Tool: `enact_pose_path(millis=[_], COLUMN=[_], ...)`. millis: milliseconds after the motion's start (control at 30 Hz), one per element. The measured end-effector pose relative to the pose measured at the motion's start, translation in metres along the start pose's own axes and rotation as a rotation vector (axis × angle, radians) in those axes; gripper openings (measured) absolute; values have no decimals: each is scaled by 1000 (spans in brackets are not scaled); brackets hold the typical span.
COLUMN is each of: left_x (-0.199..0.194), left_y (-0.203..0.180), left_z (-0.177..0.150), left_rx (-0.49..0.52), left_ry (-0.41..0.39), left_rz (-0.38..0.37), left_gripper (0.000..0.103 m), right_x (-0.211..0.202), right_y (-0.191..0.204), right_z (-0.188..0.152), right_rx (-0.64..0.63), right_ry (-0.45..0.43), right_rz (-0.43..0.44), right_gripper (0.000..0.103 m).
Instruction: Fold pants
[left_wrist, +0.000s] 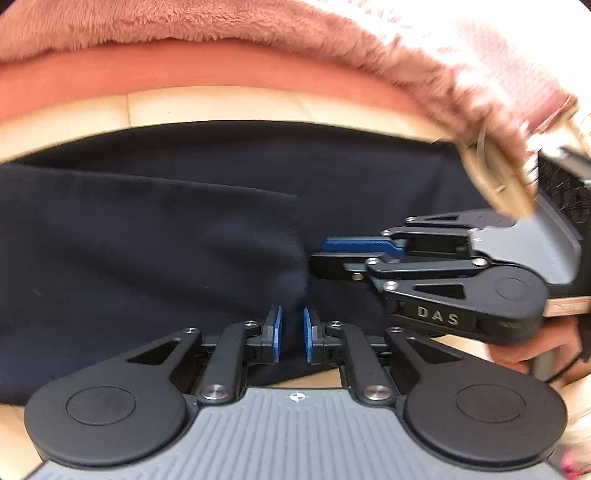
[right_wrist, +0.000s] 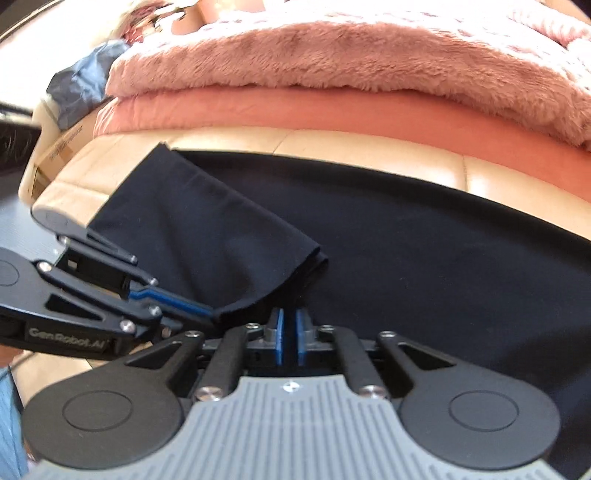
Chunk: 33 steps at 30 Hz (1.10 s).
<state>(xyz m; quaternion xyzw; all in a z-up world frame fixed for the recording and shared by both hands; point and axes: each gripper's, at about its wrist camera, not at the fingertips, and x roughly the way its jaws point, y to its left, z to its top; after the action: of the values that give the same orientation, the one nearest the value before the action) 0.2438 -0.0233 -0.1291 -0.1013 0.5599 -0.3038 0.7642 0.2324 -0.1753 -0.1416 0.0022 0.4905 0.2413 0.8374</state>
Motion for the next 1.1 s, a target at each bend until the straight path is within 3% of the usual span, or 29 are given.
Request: enact_pose_path(millis=[67, 133, 200, 267, 333, 467, 667, 800, 967, 1000, 1100], left_x=[-8, -20, -30, -37, -36, -26, -24, -24, -25, -26, -36], left_y=[2, 8, 15, 22, 27, 34, 45, 49, 49, 48, 45], left_z=[-7, -12, -18, -22, -22, -25, -34, -35, -38, -37, -39], left_rx=[-27, -62, -111, -126, -129, -150, -187, -203, -211, -211, -228], left_ry=[-33, -89, -154, -191, -196, -184, -215, -224, -236, -237, -263], left_rz=[-35, -30, 31, 114, 184, 185, 159, 148, 150, 154, 174], left_gripper=[14, 14, 14, 14, 14, 14, 14, 14, 14, 14, 14], right_x=[-9, -18, -20, -13, -3, 9, 21, 21, 26, 27, 20], right_y=[-10, -21, -33, -43, -48, -57, -50, -58, -53, -50, -38], right_z=[0, -5, -11, -16, -20, -25, -19, -27, -26, -24, -13], right_rx=[114, 243, 385, 510, 585, 699, 693, 716, 726, 705, 643], right_ry=[-12, -25, -31, -21, -2, -5, 12, 9, 4, 7, 2], right_rz=[36, 104, 168, 213, 196, 240, 278, 285, 308, 298, 254], right_gripper=[29, 32, 36, 36, 36, 37, 34, 16, 14, 4, 0])
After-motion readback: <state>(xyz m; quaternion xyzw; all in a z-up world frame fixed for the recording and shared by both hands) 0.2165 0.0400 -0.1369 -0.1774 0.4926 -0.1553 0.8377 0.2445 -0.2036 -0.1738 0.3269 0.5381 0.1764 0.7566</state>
